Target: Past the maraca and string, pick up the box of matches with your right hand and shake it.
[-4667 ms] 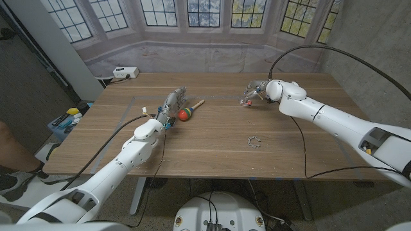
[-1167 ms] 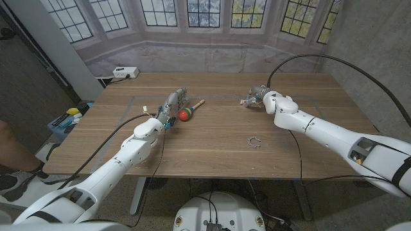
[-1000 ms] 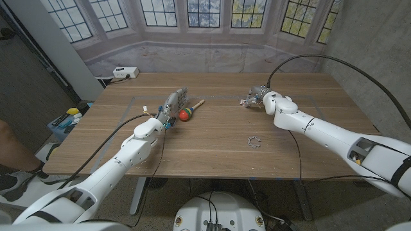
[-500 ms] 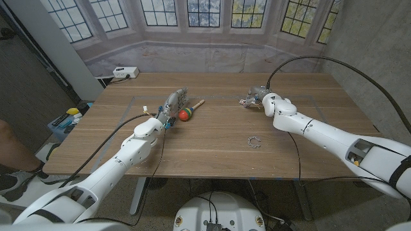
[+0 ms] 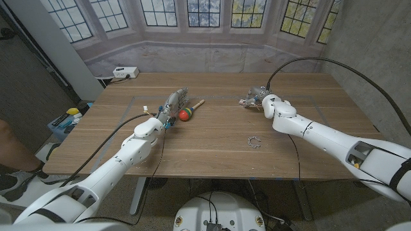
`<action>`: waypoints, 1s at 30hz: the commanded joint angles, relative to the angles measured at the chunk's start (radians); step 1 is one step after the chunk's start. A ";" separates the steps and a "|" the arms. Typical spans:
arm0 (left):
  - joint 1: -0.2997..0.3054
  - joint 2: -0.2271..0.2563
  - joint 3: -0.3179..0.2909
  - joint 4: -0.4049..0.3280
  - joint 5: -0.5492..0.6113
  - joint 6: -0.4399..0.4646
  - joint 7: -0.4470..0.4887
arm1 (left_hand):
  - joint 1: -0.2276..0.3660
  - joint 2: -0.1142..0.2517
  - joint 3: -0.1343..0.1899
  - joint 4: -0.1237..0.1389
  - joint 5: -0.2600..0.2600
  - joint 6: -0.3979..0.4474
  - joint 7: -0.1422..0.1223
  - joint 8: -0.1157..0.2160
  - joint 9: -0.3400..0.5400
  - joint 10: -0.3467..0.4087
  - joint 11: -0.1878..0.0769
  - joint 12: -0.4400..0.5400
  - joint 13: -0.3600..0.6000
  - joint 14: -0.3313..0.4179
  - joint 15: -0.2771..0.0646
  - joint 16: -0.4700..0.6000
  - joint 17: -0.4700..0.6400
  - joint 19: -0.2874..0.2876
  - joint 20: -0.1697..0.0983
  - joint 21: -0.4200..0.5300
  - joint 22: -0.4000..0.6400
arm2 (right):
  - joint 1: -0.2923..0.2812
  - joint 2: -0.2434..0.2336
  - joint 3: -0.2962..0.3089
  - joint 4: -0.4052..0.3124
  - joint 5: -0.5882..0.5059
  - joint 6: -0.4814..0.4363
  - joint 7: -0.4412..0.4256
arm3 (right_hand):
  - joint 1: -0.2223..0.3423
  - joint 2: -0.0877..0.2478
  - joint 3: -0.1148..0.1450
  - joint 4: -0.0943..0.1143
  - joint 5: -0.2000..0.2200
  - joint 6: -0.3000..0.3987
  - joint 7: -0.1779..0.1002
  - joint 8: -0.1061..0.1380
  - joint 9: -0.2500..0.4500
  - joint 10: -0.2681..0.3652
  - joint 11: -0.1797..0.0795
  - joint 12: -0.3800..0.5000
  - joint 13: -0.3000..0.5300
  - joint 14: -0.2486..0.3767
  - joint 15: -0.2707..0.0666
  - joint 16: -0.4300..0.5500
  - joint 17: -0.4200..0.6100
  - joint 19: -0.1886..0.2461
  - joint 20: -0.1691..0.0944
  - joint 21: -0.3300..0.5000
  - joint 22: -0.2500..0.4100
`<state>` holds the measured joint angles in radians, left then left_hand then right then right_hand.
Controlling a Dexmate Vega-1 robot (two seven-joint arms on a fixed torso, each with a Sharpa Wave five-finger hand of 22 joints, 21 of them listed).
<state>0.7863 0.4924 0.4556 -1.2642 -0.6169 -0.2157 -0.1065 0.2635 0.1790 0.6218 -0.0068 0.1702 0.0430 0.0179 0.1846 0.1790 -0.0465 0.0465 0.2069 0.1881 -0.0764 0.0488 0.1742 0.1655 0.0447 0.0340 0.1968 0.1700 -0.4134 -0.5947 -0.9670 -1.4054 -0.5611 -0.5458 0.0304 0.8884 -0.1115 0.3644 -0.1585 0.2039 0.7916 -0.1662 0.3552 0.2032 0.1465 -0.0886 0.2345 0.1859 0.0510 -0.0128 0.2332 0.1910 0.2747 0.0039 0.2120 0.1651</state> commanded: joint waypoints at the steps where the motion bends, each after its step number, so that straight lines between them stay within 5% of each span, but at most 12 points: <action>1: 0.008 0.003 0.001 -0.012 0.002 -0.001 0.003 | 0.014 -0.003 -0.001 -0.002 0.005 0.006 -0.001 0.001 0.002 0.001 0.009 0.000 0.003 -0.005 0.008 0.002 0.001 0.003 0.003 -0.002 0.004 | -0.027 -0.020 0.017 -0.068 -0.006 -0.045 -0.010 | 0.007 0.001 0.007 0.002 0.008 0.014 -0.002 0.004 0.003 0.013 0.002 0.005 0.004 0.012 -0.001 0.006 0.001 0.007 0.000 0.000 0.006; 30: 0.033 0.011 0.004 -0.056 0.006 -0.005 0.011 | 0.016 -0.003 -0.002 -0.002 0.005 0.008 0.000 0.001 0.002 0.003 0.011 0.000 0.003 -0.005 0.007 0.002 0.001 0.004 0.001 -0.002 0.004 | -0.153 -0.041 0.116 -0.266 0.048 -0.125 -0.107 | 0.000 0.007 0.011 0.007 0.006 0.015 0.010 -0.004 0.002 0.035 0.010 -0.001 0.004 0.029 0.005 0.003 0.001 0.011 0.011 -0.006 0.006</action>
<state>0.8062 0.4995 0.4596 -1.3026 -0.6111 -0.2203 -0.1013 0.2687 0.1737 0.6218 -0.0067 0.1702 0.0429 0.0178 0.1846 0.1790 -0.0465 0.0465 0.2069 0.1881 -0.0787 0.0538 0.1742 0.1653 0.0447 0.0339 0.1968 0.1700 -0.5174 -0.6420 -0.8941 -1.6156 -0.5533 -0.6540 -0.0183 0.8884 -0.1115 0.3686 -0.1542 0.2039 0.7984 -0.1621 0.3545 0.2032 0.1721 -0.0786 0.2345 0.1888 0.0699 -0.0067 0.2325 0.1910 0.2799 0.0091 0.2060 0.1703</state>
